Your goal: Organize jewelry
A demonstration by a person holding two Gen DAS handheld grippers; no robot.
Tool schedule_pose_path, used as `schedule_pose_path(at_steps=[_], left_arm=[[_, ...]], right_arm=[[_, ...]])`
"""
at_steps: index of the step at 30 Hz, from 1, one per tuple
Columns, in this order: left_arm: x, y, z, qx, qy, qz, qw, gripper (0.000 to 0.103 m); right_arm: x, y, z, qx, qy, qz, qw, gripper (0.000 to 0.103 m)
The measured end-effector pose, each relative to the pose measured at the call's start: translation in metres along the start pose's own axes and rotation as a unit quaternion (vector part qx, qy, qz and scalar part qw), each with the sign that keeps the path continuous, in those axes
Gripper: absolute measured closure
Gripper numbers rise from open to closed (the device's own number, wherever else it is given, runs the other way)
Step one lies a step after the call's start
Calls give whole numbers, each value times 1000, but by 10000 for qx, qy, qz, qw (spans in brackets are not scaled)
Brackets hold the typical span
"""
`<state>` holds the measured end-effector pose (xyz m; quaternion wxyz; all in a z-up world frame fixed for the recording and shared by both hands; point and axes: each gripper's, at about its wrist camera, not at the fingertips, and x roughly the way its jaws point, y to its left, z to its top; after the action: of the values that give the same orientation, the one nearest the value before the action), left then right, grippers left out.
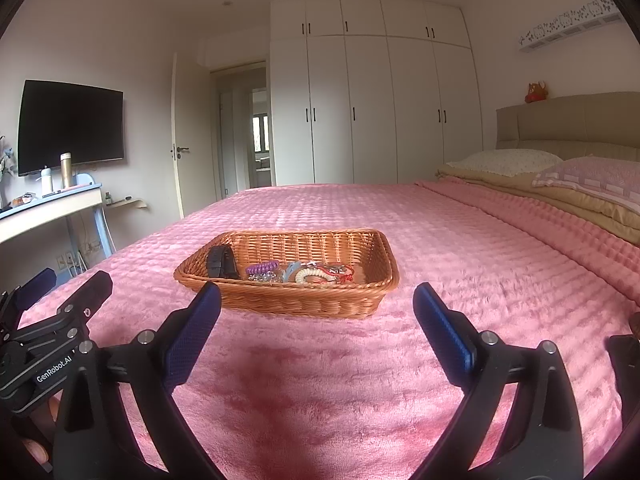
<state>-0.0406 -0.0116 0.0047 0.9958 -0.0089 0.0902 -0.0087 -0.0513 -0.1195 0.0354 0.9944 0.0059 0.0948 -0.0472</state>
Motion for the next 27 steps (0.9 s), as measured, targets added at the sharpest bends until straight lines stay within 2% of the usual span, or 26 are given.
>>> schedule_pose_path(at_steps=[27], left_arm=[[0, 1, 0, -1, 42, -5, 10000, 8]], right_arm=[[2, -2, -2, 47, 61, 16, 10000, 11]])
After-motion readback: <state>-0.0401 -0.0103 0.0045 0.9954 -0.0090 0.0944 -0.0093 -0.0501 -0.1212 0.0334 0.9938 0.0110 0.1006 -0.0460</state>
